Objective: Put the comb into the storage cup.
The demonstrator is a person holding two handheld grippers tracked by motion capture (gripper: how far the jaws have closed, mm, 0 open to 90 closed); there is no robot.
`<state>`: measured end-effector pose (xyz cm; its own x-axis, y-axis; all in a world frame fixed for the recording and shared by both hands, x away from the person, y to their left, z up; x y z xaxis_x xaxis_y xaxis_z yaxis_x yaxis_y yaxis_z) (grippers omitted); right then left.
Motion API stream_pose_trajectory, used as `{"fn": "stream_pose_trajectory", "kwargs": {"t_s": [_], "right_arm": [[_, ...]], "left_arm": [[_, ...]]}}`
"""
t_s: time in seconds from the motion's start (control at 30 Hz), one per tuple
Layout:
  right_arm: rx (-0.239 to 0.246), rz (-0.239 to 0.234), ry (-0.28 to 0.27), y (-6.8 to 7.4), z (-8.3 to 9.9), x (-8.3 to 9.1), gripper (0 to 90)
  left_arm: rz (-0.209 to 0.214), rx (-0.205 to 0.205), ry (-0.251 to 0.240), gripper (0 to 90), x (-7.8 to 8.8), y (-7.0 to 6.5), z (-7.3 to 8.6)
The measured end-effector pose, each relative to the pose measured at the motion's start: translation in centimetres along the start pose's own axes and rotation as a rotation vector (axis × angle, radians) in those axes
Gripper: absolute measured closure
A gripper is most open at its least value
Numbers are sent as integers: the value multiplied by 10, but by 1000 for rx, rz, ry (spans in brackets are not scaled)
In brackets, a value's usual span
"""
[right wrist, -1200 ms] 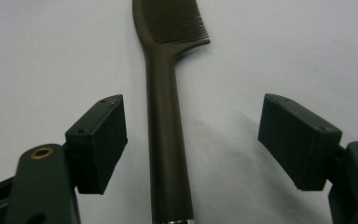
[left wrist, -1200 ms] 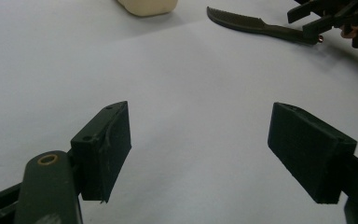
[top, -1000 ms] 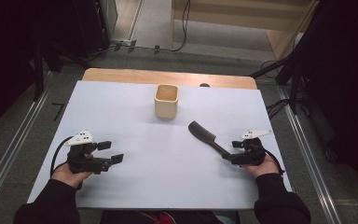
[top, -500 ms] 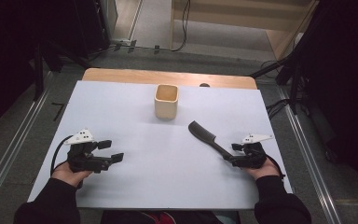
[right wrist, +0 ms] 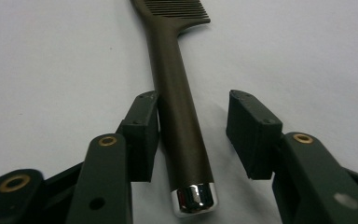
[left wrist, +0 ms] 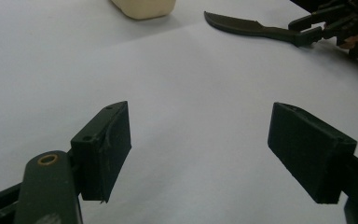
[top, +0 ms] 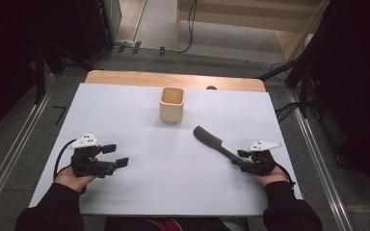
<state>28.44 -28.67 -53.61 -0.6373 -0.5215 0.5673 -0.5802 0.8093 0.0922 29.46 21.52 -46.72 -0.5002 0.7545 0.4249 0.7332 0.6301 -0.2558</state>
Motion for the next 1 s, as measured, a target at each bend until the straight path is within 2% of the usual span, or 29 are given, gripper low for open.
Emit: {"fn": "stream_pose_trajectory", "kwargs": {"t_s": [0.2, 0.47, 0.73, 1.0], "right_arm": [[2, -9, 3, 2, 0, 0, 603], [3, -9, 13, 2, -1, 0, 636], [4, -36, 20, 4, -2, -1, 695], [-1, -60, 15, 1, -2, -1, 699]], "left_arm": [[2, 0, 0, 218, 0, -1, 0], [3, -2, 2, 218, -1, -1, 0], [5, -2, 1, 218, -1, -1, 0], [7, -4, -2, 218, 0, -1, -1]]}}
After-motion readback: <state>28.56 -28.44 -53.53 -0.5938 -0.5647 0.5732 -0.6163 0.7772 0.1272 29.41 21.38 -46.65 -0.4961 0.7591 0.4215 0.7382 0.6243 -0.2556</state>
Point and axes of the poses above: each handheld gripper's, and its own axes: x roughly backward along the jaws, z roughly out of its underside, y roughly to its left, the point moved 2 cm from there along -x, roughly forward along the jaws, and after that the axes turned 10 degrees about -y, right-handed, at the moved point
